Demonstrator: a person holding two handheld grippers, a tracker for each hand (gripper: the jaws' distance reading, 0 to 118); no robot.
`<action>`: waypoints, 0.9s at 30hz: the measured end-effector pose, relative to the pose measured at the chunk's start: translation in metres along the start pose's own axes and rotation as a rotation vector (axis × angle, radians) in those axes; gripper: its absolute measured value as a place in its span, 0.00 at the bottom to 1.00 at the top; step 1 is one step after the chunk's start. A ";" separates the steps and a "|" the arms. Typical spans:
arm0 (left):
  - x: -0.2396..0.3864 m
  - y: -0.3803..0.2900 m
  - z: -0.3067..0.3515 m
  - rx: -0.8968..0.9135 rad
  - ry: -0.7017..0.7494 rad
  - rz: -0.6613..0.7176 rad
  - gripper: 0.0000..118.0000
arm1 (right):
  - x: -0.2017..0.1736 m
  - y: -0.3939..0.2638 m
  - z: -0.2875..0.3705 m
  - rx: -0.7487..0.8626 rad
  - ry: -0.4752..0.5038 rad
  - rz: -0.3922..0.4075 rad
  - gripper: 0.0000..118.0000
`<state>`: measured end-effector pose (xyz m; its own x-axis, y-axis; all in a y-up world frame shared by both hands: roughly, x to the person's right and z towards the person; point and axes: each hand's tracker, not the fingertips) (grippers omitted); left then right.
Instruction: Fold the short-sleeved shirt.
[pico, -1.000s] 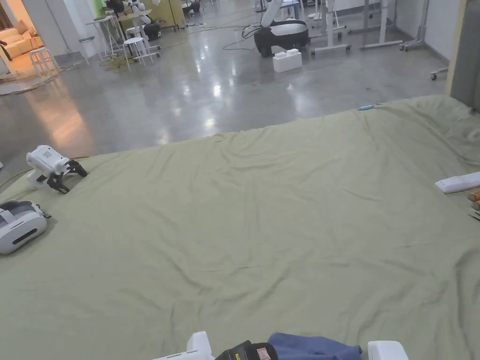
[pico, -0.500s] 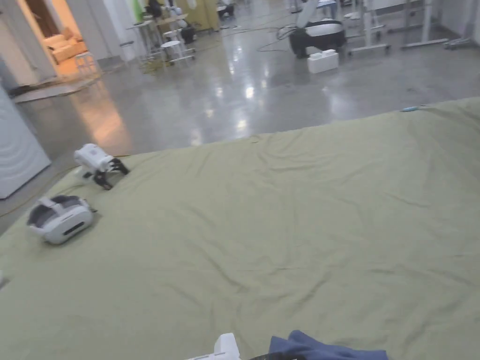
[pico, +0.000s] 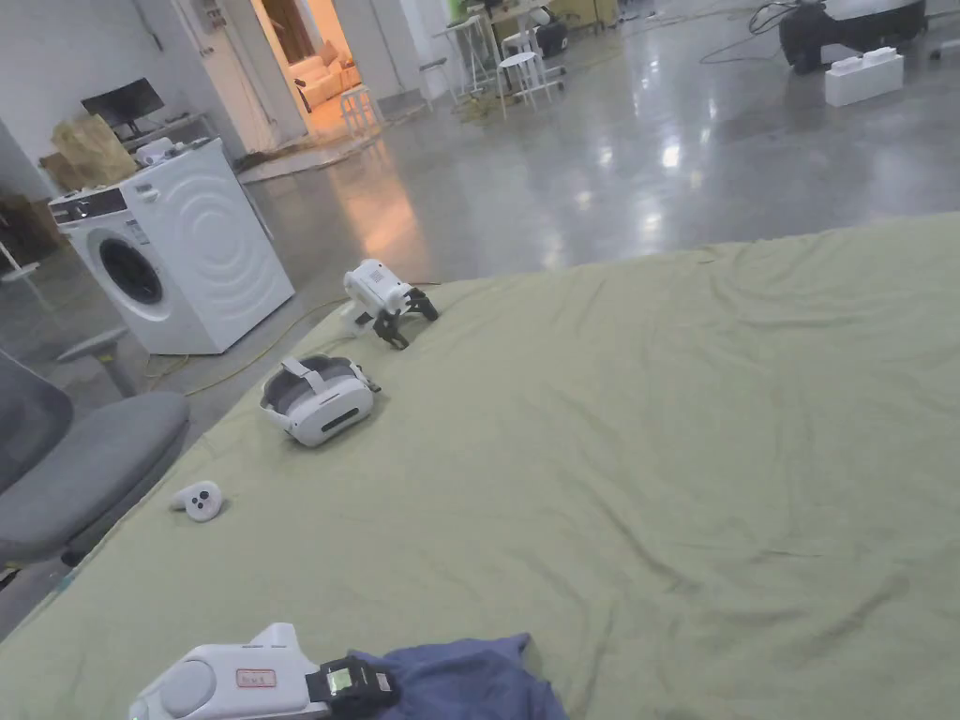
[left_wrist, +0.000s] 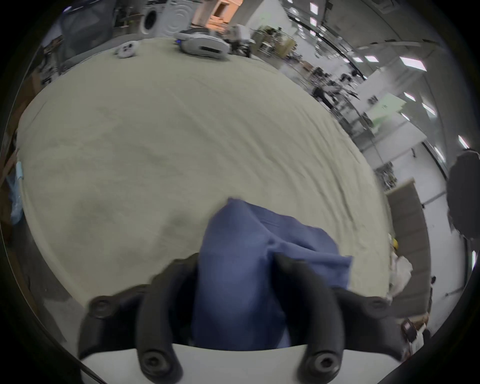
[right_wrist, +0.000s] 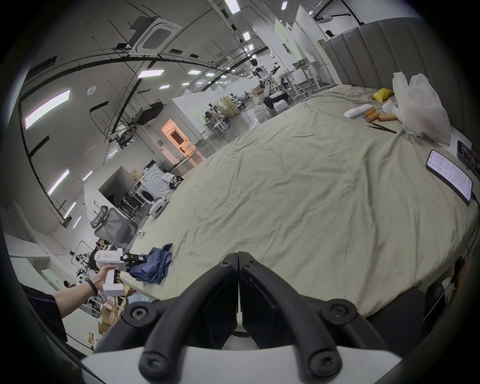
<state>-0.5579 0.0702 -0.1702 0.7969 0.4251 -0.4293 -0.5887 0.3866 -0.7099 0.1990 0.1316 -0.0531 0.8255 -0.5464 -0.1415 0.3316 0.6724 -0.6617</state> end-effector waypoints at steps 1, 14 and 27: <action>0.000 0.000 -0.001 0.013 0.050 0.004 0.60 | -0.002 0.001 -0.001 -0.002 -0.001 0.008 0.00; 0.192 -0.100 0.228 0.703 0.149 -0.578 0.78 | -0.056 0.059 0.037 0.240 -0.102 0.384 0.00; 0.297 -0.265 0.265 1.094 -0.049 -0.733 0.00 | -0.100 0.045 0.093 0.529 -0.253 0.580 0.00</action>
<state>-0.2014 0.3106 0.0381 0.9840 -0.1449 -0.1035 0.1514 0.9868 0.0574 0.1734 0.2630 0.0000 0.9888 0.0469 -0.1417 -0.0602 0.9940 -0.0912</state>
